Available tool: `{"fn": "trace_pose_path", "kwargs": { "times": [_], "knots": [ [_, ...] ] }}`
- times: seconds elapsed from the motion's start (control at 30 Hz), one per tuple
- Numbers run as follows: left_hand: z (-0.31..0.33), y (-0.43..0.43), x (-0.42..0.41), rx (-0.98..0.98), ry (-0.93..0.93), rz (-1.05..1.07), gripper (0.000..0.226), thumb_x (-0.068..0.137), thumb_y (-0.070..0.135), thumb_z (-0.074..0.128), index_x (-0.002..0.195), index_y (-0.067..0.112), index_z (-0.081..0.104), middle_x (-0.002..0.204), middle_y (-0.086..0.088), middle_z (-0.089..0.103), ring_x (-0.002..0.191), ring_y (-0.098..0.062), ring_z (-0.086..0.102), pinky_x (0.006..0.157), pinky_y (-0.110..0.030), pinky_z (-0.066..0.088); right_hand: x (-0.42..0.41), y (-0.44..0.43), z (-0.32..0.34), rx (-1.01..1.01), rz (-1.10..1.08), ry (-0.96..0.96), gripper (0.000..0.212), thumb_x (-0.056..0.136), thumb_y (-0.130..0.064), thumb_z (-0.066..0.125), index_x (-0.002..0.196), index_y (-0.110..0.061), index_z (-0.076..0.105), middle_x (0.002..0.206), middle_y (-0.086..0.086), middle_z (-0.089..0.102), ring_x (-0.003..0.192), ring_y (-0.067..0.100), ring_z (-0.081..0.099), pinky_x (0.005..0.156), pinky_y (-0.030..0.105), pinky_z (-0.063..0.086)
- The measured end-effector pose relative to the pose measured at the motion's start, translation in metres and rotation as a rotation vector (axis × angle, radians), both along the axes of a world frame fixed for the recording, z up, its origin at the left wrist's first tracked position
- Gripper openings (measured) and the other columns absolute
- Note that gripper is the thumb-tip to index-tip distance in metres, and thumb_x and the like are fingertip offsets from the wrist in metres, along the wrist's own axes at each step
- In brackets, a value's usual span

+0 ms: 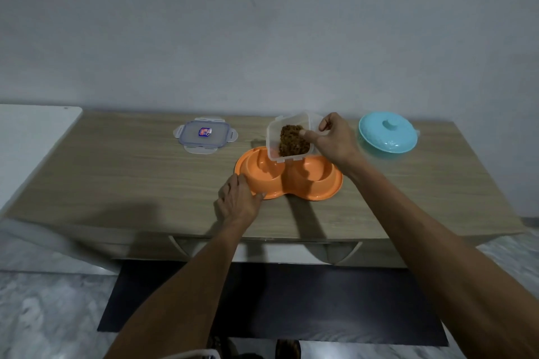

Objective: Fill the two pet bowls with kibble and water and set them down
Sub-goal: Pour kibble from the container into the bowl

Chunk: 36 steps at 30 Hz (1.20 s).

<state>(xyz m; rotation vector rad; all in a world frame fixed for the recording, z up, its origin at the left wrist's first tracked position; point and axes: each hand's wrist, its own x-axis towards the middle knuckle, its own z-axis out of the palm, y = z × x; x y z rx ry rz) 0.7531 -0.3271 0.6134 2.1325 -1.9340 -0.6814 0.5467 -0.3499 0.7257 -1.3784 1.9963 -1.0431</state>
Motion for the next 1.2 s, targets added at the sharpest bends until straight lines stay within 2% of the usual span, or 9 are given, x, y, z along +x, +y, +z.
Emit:
{"fn": "trace_pose_path", "kwargs": {
  "times": [0.13, 0.27, 0.63, 0.77, 1.03, 1.2],
  "knots": [
    [-0.002, -0.002, -0.001, 0.013, 0.003, 0.02, 0.06, 0.086, 0.047, 0.065, 0.134, 0.017, 0.045, 0.152, -0.003, 0.035, 0.139, -0.032, 0.034, 0.106, -0.053, 0.037, 0.002, -0.001, 0.004, -0.028, 0.066, 0.107, 0.041, 0.077, -0.045, 0.077, 0.087, -0.019, 0.047, 0.095, 0.001, 0.057, 0.092, 0.024, 0.055, 0.077, 0.043, 0.047],
    [-0.001, -0.004, -0.002, 0.034, -0.03, 0.027, 0.056, 0.087, 0.046, 0.064, 0.132, 0.017, 0.048, 0.15, -0.001, 0.035, 0.138, -0.031, 0.035, 0.106, -0.052, 0.035, 0.006, -0.001, 0.004, -0.042, 0.111, 0.191, 0.039, 0.079, -0.041, 0.077, 0.09, -0.019, 0.047, 0.102, 0.001, 0.056, 0.091, 0.02, 0.051, 0.07, 0.033, 0.036],
    [-0.001, -0.005, -0.005, 0.035, -0.079, 0.034, 0.055, 0.087, 0.047, 0.065, 0.13, 0.017, 0.05, 0.146, -0.002, 0.04, 0.136, -0.029, 0.039, 0.106, -0.054, 0.034, 0.019, 0.006, 0.004, -0.088, 0.172, 0.294, 0.041, 0.079, -0.04, 0.078, 0.093, -0.02, 0.046, 0.104, -0.001, 0.051, 0.086, 0.019, 0.048, 0.068, 0.033, 0.036],
    [-0.003, -0.005, -0.006, 0.034, -0.087, 0.035, 0.054, 0.087, 0.047, 0.065, 0.13, 0.017, 0.051, 0.146, -0.002, 0.04, 0.136, -0.029, 0.039, 0.106, -0.055, 0.034, 0.019, 0.006, 0.006, -0.086, 0.16, 0.269, 0.041, 0.078, -0.043, 0.077, 0.093, -0.02, 0.046, 0.104, 0.0, 0.054, 0.086, 0.02, 0.051, 0.07, 0.037, 0.042],
    [-0.002, -0.005, -0.006, 0.033, -0.079, 0.045, 0.052, 0.087, 0.046, 0.065, 0.129, 0.018, 0.052, 0.144, -0.002, 0.042, 0.134, -0.029, 0.04, 0.106, -0.054, 0.033, 0.019, 0.008, 0.007, -0.099, 0.173, 0.307, 0.042, 0.079, -0.04, 0.078, 0.093, -0.019, 0.045, 0.106, 0.002, 0.053, 0.087, 0.02, 0.048, 0.068, 0.033, 0.036],
    [0.001, -0.005, -0.007, 0.032, -0.073, 0.043, 0.053, 0.087, 0.045, 0.065, 0.13, 0.018, 0.051, 0.145, -0.002, 0.041, 0.136, -0.029, 0.039, 0.107, -0.053, 0.033, 0.021, 0.008, 0.006, -0.11, 0.179, 0.32, 0.041, 0.079, -0.04, 0.077, 0.094, -0.02, 0.045, 0.108, 0.001, 0.052, 0.087, 0.021, 0.05, 0.07, 0.037, 0.041]
  ]
}}
